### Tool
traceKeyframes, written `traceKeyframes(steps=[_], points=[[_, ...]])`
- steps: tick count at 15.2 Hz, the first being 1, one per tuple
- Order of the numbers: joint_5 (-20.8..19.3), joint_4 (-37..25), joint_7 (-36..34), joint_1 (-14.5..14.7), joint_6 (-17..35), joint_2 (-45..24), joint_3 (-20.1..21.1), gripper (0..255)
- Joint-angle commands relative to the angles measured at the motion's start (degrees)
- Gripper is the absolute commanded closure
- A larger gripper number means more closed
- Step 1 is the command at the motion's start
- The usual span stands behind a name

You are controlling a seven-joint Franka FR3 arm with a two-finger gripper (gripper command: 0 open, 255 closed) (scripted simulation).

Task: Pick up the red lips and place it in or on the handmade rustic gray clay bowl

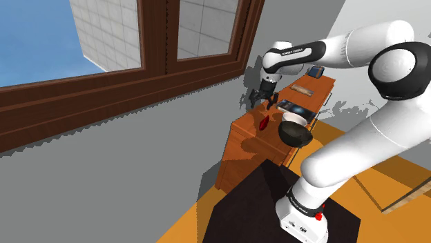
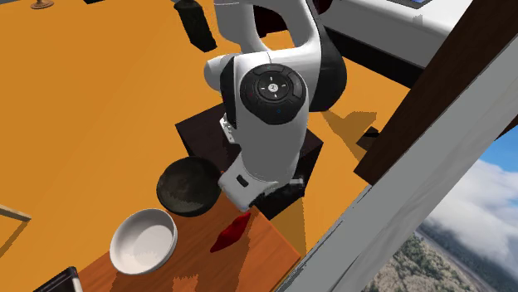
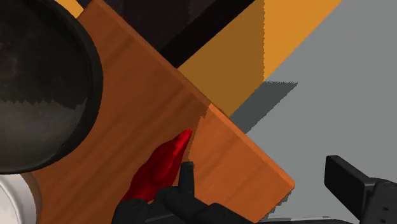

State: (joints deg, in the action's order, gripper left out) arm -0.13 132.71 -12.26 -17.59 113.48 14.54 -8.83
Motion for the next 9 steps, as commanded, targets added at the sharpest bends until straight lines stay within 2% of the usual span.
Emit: traceKeyframes(steps=[1, 7, 9], points=[[1.1, -1.3, -2.0, -1.4, 1.3, -3.4, -1.5, 0], [5.0, -2.6, -6.7, -5.7, 5.3, -11.0, -6.1, 0], [5.8, -2.2, -7.2, -6.2, 6.6, -12.3, -6.7, 0]])
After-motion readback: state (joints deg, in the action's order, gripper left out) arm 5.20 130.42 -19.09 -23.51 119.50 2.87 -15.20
